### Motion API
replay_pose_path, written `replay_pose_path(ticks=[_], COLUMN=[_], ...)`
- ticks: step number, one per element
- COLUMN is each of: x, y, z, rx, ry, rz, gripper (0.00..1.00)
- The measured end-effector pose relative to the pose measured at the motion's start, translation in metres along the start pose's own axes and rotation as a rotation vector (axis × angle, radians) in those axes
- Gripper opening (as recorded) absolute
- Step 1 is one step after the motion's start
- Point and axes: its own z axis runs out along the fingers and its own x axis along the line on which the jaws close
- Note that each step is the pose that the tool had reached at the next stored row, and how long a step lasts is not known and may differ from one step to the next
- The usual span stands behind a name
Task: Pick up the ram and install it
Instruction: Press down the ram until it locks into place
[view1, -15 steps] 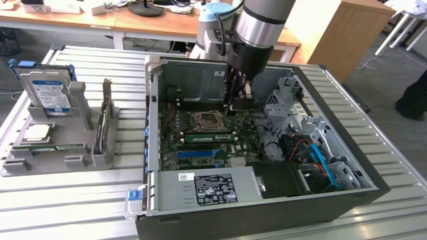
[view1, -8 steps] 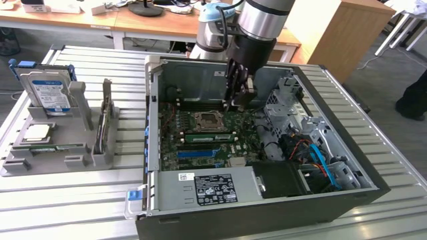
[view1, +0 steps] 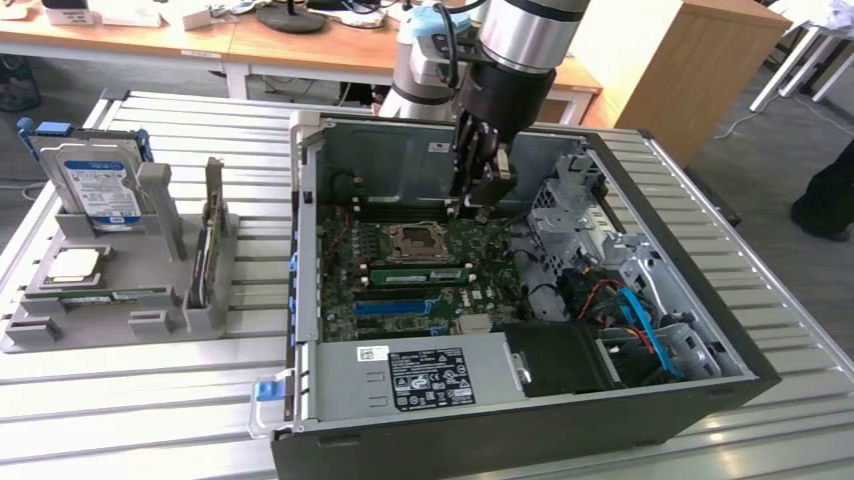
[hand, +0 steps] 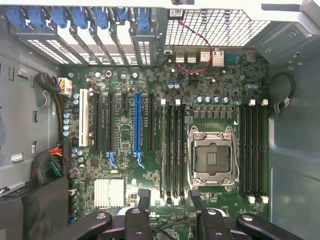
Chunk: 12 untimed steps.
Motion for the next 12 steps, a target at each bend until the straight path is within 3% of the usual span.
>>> replay_pose_path(ticks=[12], x=[0.0000], y=[0.0000], z=[0.0000], rx=[-0.0001], ry=[0.0000], rz=[0.000], gripper=[0.43])
